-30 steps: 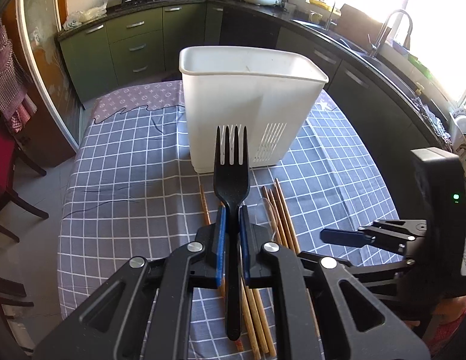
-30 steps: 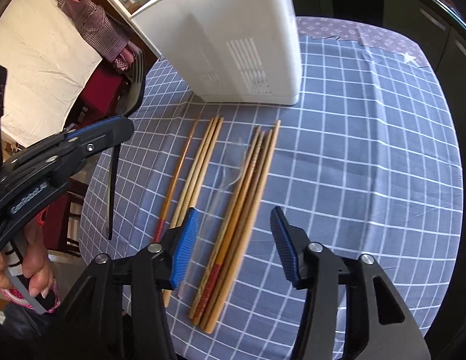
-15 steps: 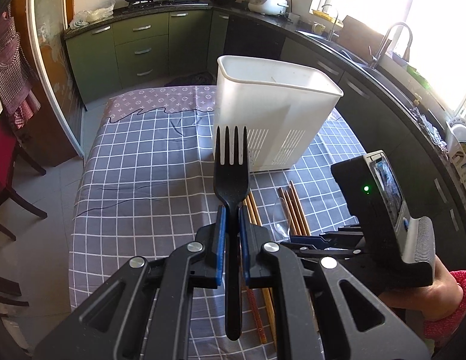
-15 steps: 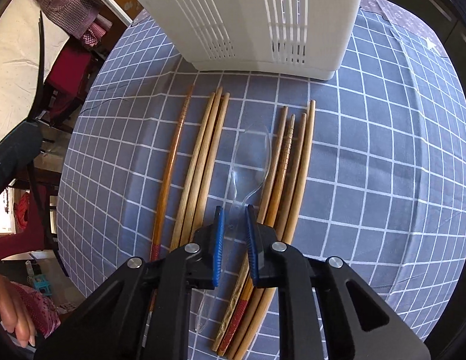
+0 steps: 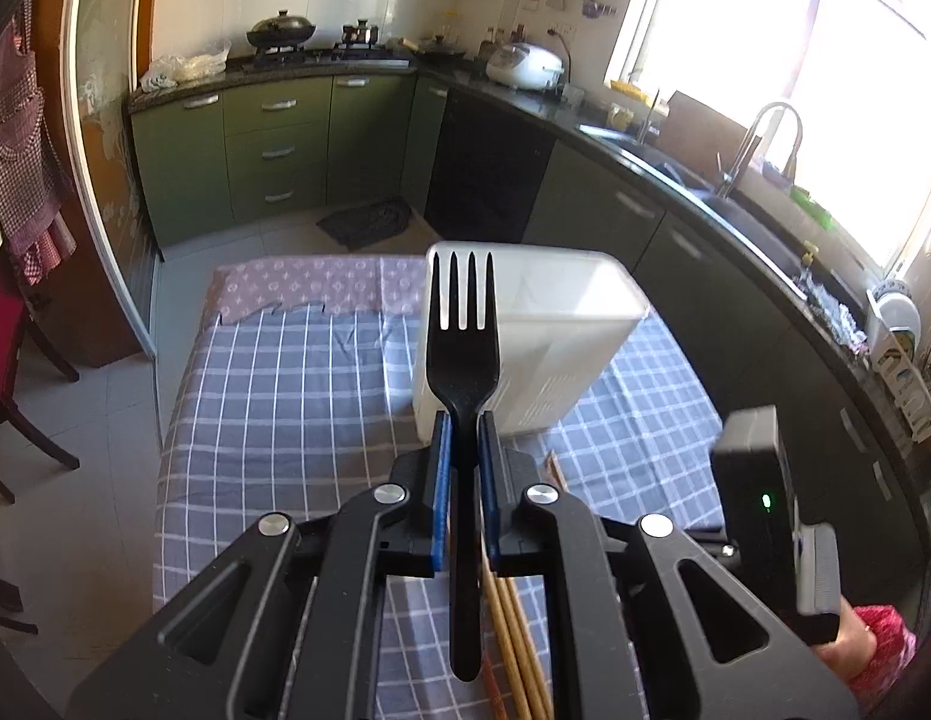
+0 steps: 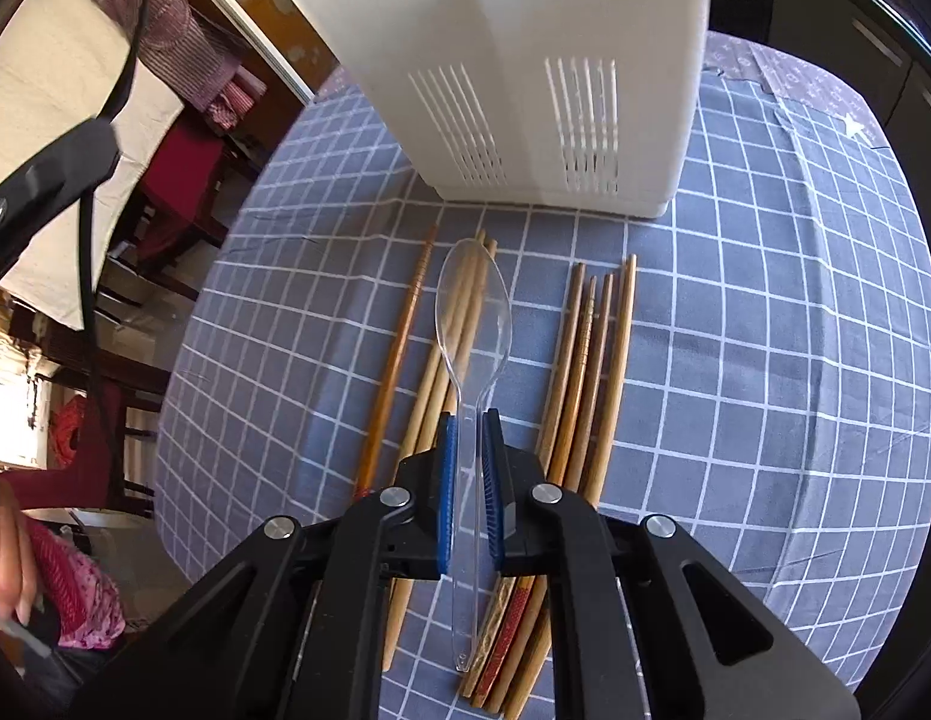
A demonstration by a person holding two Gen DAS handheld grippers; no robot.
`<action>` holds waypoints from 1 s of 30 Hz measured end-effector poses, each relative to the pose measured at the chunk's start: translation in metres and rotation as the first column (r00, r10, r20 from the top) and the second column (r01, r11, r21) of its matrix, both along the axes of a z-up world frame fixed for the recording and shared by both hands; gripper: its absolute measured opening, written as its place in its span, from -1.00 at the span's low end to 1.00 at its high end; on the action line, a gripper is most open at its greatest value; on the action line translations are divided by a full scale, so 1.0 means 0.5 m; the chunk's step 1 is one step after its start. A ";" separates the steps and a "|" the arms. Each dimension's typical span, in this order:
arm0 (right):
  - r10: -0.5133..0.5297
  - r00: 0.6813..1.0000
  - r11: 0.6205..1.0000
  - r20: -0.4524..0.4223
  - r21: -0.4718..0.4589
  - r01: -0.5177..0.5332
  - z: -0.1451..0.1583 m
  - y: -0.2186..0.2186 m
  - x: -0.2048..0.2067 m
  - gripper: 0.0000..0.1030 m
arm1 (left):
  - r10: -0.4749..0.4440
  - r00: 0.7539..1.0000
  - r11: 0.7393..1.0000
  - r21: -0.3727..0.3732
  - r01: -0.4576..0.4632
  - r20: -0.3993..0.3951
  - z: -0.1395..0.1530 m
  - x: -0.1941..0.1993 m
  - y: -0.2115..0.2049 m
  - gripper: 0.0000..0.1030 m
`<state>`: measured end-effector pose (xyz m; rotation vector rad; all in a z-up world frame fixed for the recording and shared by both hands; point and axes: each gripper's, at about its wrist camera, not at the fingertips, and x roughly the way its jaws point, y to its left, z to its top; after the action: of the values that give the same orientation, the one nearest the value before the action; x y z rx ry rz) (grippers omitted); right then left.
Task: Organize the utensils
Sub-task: 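Lift the black fork with the left gripper while the right gripper grasps the clear spoon, then lower the fork into the white holder and open the left gripper while the right lifts the spoon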
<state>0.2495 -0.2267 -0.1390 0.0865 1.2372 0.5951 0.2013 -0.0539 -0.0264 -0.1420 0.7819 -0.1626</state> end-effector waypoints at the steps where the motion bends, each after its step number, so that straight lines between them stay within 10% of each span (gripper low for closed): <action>1: -0.010 1.000 0.999 0.016 0.031 0.010 0.015 -0.014 -0.006 -0.81 | 0.002 0.999 1.000 -0.015 -0.001 0.042 0.023 0.011 -0.001 -0.83; 11: -0.080 0.993 0.983 0.086 0.172 0.064 0.051 -0.120 -0.045 -0.81 | 0.076 0.938 0.997 -0.024 -0.073 0.339 0.086 0.178 -0.062 -0.83; 30: -0.123 0.950 0.968 0.287 0.245 0.051 0.224 -0.161 -0.020 -0.81 | 0.092 0.941 0.994 0.024 -0.105 0.325 -0.021 0.193 -0.059 -0.53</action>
<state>0.2397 -0.3070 -0.0272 0.2401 0.8594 0.6491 0.2979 -0.0836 -0.0370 -0.1117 0.4483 -0.0721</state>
